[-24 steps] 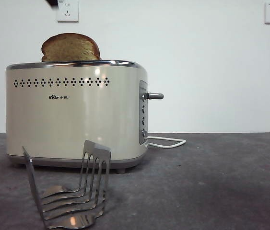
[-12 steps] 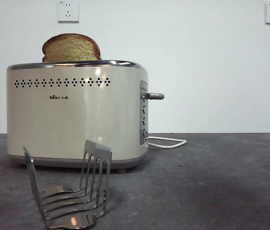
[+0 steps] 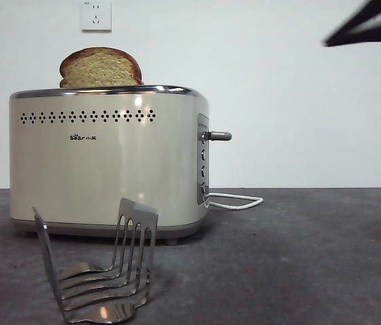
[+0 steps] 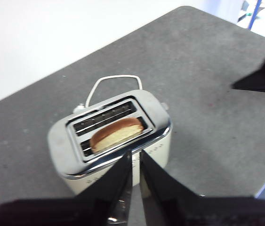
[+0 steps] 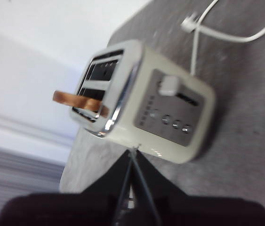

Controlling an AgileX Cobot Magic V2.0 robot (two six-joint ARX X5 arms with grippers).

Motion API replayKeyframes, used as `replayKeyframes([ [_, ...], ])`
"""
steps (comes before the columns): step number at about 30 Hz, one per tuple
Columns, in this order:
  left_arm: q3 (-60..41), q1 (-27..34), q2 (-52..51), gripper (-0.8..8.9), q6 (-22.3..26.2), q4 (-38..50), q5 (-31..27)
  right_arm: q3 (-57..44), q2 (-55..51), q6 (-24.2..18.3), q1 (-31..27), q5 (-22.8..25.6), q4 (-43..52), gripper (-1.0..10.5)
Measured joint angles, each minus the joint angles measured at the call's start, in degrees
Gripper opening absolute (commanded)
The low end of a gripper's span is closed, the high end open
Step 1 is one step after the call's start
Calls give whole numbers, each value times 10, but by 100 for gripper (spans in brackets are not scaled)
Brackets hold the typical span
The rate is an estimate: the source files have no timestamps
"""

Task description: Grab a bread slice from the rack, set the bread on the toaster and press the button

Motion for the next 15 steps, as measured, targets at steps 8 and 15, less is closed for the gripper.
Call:
replayKeyframes([
  [8, -15, 0, -9, 26, -30, 0, 13, 185, 233, -61, 84, 2, -66, -3],
  [15, -113, 0, -59, 26, -59, 0, -11, 264, 337, -71, 99, 9, -65, -4],
])
